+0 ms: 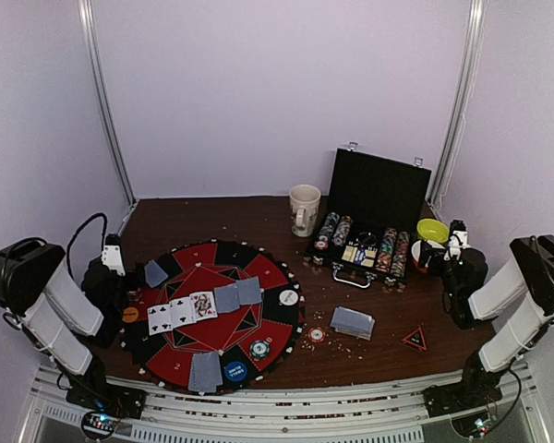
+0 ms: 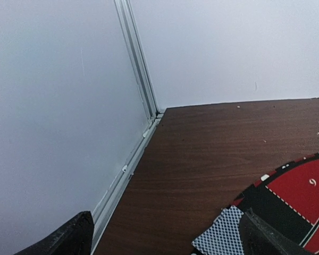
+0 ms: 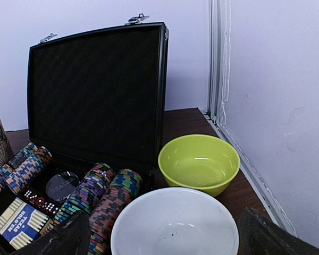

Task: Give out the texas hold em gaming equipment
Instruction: Reset both arms

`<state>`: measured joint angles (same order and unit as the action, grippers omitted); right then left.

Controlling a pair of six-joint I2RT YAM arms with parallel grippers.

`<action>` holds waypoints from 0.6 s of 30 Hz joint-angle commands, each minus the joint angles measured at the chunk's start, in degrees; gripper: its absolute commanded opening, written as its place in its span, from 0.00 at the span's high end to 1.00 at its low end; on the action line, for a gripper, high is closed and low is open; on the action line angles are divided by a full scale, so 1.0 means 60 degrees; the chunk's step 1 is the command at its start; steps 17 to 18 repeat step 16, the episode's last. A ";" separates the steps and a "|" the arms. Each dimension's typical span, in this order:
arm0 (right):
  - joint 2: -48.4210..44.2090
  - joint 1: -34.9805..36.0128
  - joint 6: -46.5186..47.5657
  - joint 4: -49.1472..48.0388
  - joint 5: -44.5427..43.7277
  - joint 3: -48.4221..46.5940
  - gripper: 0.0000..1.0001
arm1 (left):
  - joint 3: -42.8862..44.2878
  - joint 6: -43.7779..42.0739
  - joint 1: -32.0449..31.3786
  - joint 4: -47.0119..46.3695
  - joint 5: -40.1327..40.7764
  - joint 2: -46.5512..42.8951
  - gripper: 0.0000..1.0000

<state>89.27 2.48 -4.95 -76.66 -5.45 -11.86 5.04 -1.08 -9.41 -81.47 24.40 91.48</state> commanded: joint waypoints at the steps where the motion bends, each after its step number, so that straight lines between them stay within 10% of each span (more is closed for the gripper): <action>1: -0.0052 0.0041 0.0165 0.0014 0.0253 -0.0189 0.00 | 0.1076 -0.0109 0.0233 0.0141 -0.0389 -0.0197 0.02; 18: -0.0024 0.0055 0.0166 0.0012 0.0236 -0.0189 0.00 | 0.1233 0.0142 0.0448 0.0216 -0.0478 -0.0177 0.02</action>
